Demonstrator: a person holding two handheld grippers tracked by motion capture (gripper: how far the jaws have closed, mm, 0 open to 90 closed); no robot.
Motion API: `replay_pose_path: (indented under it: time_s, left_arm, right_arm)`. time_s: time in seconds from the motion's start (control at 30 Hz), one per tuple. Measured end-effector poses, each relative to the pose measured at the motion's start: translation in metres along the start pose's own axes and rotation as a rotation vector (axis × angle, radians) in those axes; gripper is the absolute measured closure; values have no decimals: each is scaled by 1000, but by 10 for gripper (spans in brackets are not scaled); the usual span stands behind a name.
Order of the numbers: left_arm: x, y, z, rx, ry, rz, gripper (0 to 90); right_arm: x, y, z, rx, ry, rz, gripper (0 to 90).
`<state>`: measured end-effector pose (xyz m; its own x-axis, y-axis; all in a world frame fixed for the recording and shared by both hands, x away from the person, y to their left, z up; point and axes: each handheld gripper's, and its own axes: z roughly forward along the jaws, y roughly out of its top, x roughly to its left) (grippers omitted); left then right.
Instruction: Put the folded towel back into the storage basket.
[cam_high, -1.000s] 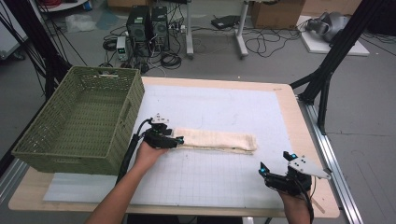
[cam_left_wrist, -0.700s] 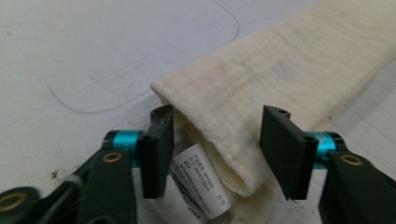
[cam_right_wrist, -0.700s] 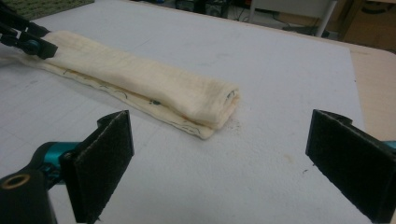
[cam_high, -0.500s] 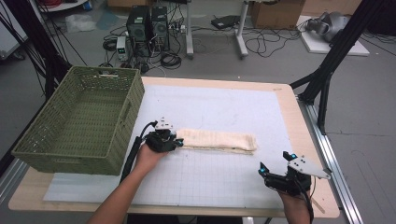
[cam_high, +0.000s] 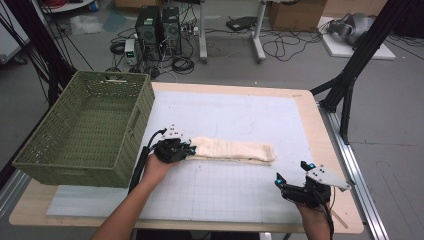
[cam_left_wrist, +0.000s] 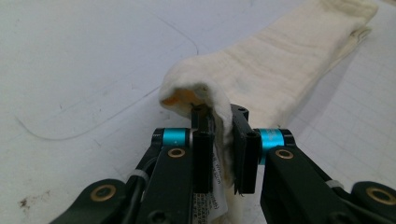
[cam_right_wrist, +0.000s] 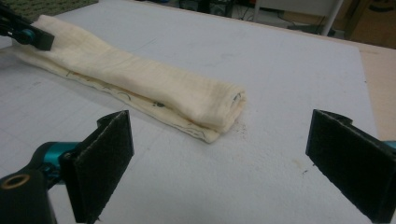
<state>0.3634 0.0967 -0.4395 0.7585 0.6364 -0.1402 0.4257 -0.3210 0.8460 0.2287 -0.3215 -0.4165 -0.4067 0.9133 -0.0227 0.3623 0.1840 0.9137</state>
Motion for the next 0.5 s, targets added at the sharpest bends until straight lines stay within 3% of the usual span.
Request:
replay_pose_path:
  time_s: [0.27,0.5]
  left_arm:
    - [-3,4,-8,-56,-23,13,806]
    - [-3,5,-11,-67,-36,22,805]
  right_arm:
    - [4,9,8,-3,28,-17,61]
    - [1,15,24,31,50,-26,61]
